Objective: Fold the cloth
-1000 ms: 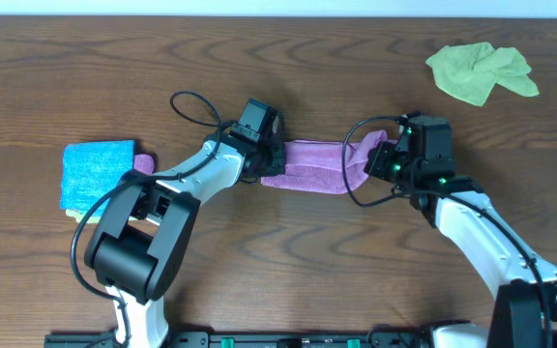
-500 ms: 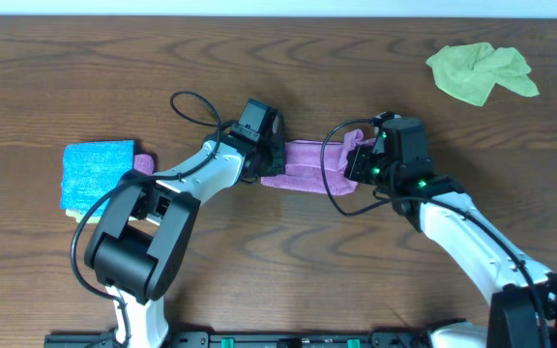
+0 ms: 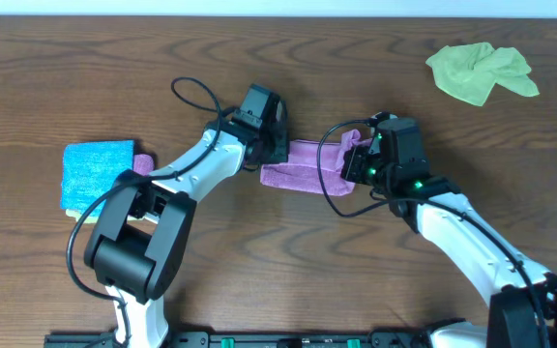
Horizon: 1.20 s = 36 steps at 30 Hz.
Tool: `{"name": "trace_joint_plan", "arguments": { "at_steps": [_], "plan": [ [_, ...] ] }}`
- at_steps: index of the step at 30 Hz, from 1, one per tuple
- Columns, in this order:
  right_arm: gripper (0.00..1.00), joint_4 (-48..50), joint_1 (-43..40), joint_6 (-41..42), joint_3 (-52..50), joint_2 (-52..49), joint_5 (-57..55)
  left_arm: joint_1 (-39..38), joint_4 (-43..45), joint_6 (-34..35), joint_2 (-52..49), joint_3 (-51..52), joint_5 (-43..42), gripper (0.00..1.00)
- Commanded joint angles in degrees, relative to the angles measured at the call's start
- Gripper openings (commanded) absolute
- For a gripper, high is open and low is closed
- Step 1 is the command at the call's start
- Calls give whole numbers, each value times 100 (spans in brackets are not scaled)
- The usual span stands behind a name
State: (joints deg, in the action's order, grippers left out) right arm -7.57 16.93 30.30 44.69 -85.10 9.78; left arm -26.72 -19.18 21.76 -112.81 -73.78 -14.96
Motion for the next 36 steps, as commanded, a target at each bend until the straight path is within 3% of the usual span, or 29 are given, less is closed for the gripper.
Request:
{"name": "trace_joint_plan", "arguments": {
  "at_steps": [1, 16, 36],
  "plan": [
    [1, 70, 155, -57, 144, 46, -59, 111, -133, -199, 48, -262, 74, 6],
    [1, -125, 472, -66, 470, -63, -168, 752, -1064, -385, 74, -1287, 46, 6],
    [1, -387, 1445, -186, 1475, -1119, -299, 1373, -1499, -549, 730, -1340, 31, 6]
  ]
}}
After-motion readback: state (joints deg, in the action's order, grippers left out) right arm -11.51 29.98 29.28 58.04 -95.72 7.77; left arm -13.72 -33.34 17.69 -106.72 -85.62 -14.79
